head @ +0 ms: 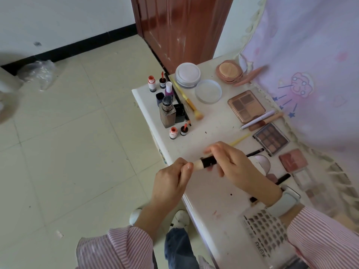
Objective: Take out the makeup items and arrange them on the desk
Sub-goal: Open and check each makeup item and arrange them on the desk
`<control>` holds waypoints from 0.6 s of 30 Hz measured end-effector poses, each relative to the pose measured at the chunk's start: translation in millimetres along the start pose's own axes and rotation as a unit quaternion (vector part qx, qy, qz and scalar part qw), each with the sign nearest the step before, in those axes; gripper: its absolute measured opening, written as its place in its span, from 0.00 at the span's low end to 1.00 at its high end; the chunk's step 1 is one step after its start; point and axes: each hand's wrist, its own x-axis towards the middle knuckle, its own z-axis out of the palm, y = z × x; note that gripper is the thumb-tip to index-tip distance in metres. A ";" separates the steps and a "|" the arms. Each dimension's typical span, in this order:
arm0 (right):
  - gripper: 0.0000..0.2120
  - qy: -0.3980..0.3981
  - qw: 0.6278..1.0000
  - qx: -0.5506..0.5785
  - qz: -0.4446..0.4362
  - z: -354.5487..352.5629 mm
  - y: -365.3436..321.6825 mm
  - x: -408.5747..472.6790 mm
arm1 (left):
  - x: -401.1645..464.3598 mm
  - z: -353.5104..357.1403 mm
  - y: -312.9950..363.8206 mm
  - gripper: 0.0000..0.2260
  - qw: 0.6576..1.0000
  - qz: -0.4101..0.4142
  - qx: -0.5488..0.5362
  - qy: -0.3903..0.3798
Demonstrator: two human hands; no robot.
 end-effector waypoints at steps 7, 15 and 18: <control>0.15 -0.053 0.998 0.012 -0.031 0.8 -1.7 -4.8 | 0.7 -4.1 -1.3 0.23 0.999 0.028 -0.009 0.030; 0.16 -0.071 0.992 -0.064 -0.078 -0.9 -3.0 -4.2 | -0.8 -7.9 -5.5 0.24 0.999 0.045 0.016 0.012; 0.14 -0.096 0.964 -0.220 -0.109 -4.1 0.5 0.4 | -1.2 -9.2 -4.4 0.20 0.998 0.052 0.021 -0.010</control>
